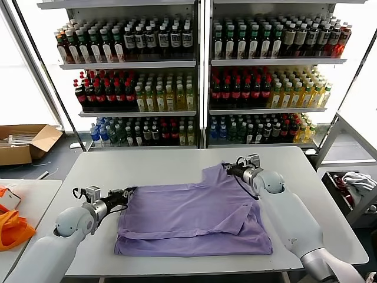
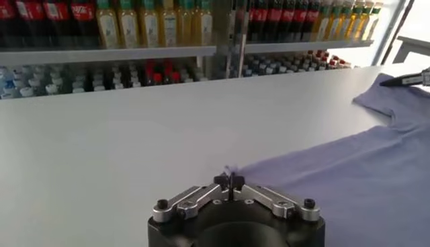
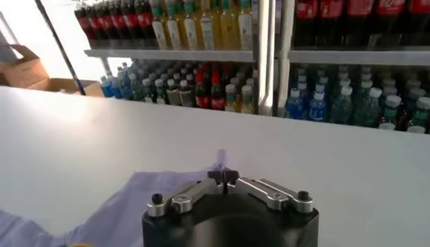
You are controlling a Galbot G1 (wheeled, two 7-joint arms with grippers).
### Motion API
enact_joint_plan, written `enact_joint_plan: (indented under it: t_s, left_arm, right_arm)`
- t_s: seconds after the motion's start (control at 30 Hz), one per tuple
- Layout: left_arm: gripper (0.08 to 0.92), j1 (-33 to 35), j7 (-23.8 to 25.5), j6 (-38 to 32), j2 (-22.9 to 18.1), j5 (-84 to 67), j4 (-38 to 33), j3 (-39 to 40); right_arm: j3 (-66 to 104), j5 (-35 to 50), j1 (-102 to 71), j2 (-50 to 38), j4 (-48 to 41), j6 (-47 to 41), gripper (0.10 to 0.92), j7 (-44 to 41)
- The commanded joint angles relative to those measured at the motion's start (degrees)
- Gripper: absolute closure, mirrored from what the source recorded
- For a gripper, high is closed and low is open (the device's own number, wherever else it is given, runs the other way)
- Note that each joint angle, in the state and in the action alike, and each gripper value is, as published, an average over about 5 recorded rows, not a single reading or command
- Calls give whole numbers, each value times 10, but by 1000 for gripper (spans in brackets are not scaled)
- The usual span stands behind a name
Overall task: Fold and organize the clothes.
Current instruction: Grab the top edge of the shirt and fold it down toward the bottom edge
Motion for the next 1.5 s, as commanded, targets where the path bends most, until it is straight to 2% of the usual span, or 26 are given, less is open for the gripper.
enact_joint_plan:
  t_s: [0.03, 0.37, 0.53, 0.77, 0.97, 1.13, 1.27, 1.5]
  left_arm:
    - [915, 59, -48, -26, 3, -11, -97, -49]
    - [916, 180, -84, -32, 19, -9, -254, -121]
    - [916, 274, -104, -16, 24, -9, -320, -173]
    - [915, 388, -102, -4, 27, -7, -361, -226]
    - [916, 443, -77, -1, 36, -9, -373, -257]
    - [916, 472, -49, -3, 38, 14, -376, -249]
    - [889, 460, -52, 0, 35, 23, -378, -249]
    - [702, 456, -73, 0, 31, 12, -396, -289]
  right_arm:
    - [65, 74, -111, -14, 212, -9, 920, 56]
    - [177, 100, -313, -62, 417, -9, 920, 76]
    - [258, 104, -416, -75, 501, -9, 920, 72]
    - [324, 68, -547, -65, 544, 10, 920, 56]
    - [351, 34, -624, -53, 559, 17, 920, 41]
    - [354, -15, -652, -48, 554, 24, 915, 33]
    - [362, -15, -651, -46, 553, 36, 838, 37]
    - [412, -24, -648, -43, 545, 87, 638, 35]
